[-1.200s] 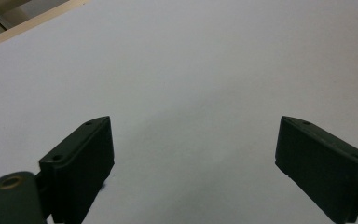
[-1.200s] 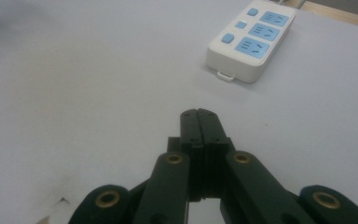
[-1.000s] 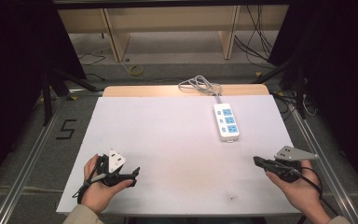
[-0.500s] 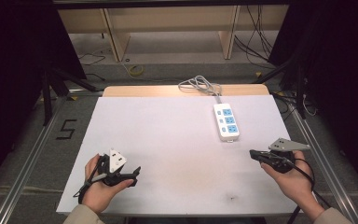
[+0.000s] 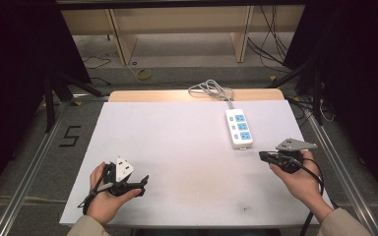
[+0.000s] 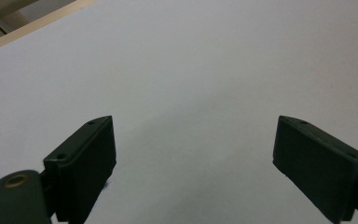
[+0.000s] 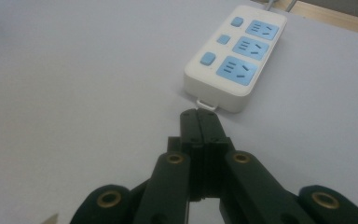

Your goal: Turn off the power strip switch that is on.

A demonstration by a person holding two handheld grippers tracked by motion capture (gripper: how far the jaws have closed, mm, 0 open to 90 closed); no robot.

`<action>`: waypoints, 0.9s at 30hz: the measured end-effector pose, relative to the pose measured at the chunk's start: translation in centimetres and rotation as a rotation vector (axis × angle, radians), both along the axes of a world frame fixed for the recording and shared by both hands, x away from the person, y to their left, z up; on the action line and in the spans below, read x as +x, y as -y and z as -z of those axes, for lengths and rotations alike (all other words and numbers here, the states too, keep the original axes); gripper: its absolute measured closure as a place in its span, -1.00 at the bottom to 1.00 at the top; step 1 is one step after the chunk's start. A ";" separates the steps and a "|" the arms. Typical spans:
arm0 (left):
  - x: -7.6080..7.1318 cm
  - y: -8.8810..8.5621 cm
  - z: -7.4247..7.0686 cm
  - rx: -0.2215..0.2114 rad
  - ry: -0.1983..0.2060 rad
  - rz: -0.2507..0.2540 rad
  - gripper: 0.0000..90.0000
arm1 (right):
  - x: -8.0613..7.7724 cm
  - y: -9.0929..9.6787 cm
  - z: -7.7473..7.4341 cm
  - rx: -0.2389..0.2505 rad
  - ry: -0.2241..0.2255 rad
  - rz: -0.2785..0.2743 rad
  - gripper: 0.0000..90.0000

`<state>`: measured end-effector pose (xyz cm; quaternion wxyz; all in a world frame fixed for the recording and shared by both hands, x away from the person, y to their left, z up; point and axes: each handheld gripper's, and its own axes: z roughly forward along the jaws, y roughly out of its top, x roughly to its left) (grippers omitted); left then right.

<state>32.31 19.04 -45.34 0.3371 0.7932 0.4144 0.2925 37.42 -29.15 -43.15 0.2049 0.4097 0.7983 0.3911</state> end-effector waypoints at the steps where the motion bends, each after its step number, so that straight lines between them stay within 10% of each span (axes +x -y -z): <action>1: 0.0 0.0 0.0 0.000 0.001 0.000 -0.72 | 0.2 0.0 0.0 0.002 -0.002 0.004 1.00; 27: 0.0 0.2 0.0 0.001 0.006 0.002 -0.69 | 4.3 -0.9 0.0 -0.007 -0.011 0.042 1.00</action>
